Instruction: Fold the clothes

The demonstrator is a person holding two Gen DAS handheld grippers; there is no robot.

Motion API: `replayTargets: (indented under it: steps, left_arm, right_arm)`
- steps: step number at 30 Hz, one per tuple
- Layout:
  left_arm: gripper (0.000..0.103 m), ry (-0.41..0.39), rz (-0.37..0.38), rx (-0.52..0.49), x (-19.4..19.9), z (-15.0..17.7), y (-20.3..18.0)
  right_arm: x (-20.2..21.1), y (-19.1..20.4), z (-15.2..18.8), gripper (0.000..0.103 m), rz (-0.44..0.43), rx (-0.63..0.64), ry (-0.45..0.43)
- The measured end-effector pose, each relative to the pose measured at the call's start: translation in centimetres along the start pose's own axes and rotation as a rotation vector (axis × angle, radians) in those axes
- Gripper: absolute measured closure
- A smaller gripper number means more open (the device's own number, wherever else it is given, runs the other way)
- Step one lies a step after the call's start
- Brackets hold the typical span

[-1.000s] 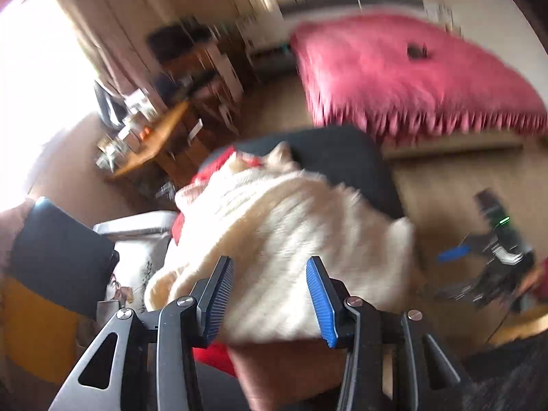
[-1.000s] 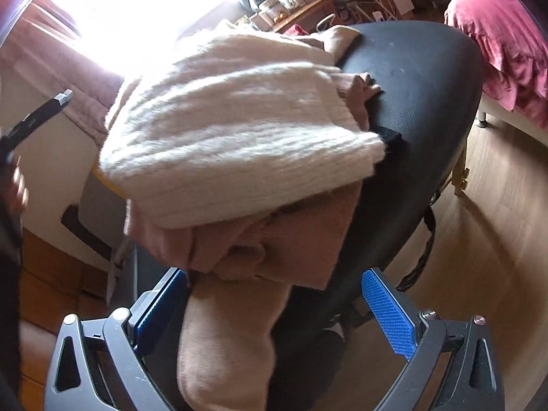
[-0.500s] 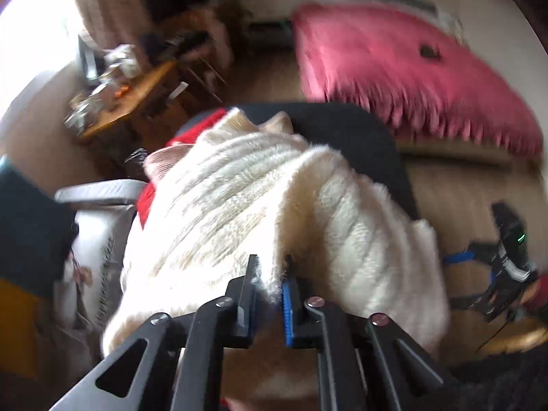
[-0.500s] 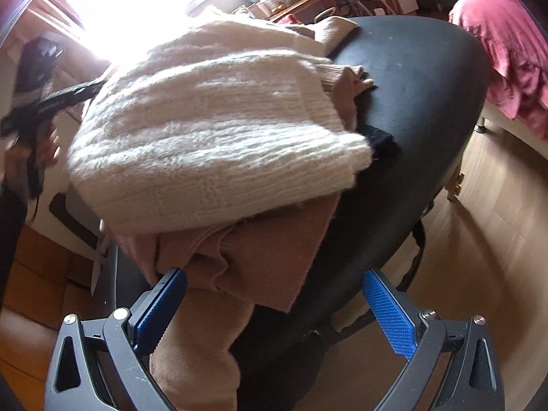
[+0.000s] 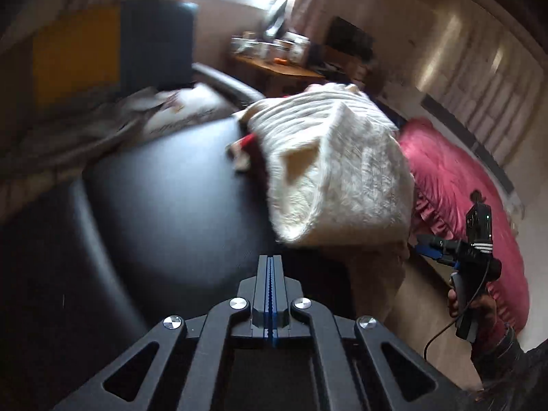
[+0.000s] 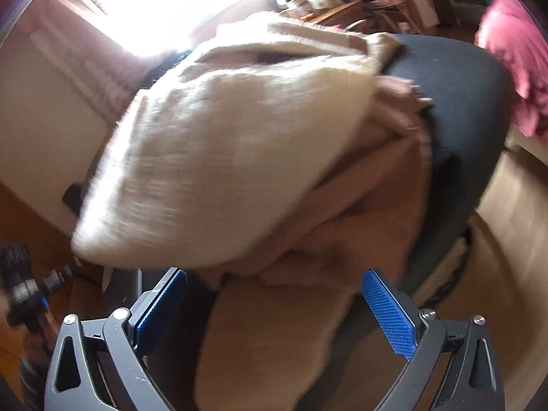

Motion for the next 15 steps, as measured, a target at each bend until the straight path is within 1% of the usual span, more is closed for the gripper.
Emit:
replayTargets:
  steps: [2,3,5,6,7,8,9,11,14,15]
  left_arm:
    - [0.103,-0.004,-0.054,0.067,1.6,3.7,2.6]
    - [0.103,-0.002,-0.077,0.103,2.4,5.6,3.9]
    - [0.103,-0.014,-0.086,0.156,3.8,8.3,5.6]
    - [0.103,-0.016,-0.107,0.177,4.3,9.3,6.3]
    - [0.1,-0.016,-0.135,0.195,4.8,10.2,7.1]
    - [0.094,-0.023,-0.133,0.211,5.1,10.6,7.4]
    - [0.089,-0.033,-0.119,0.227,5.4,10.7,7.5]
    - [0.085,-0.082,-0.109,0.238,5.4,9.6,7.5]
    - [0.078,-0.115,-0.104,0.206,3.6,6.3,6.2]
    - [0.077,-0.114,-0.103,0.182,2.3,5.1,5.5]
  right_arm:
    - [-0.4,2.4,1.0,0.0,-0.031,0.032,0.018]
    - [-1.0,3.6,2.1,0.0,-0.05,0.045,0.042]
    - [-2.1,5.7,4.1,0.0,-0.063,0.073,0.095]
    - [-2.5,6.8,5.1,0.0,-0.073,0.096,0.115]
    - [-2.7,7.8,5.7,0.0,-0.077,0.114,0.122]
    - [-2.8,8.7,6.3,0.0,-0.081,0.133,0.128]
    - [-2.7,9.2,6.4,0.0,-0.087,0.148,0.13]
    - [-2.2,9.8,6.2,0.0,-0.079,0.184,0.119]
    - [-0.6,10.2,3.0,0.0,-0.027,0.267,0.048]
    - [-0.4,10.5,0.1,0.0,-0.062,0.239,0.018]
Point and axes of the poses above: each gripper's, at about its wrist camera, not at the fingertips, and x roughly against the way its jaws point, y to its left, z to its underside, the point moved 8 cm from there along -x, roughly the way its jaws point, and after that the axes turned 1 degree about -x, right-handed, at the moved point
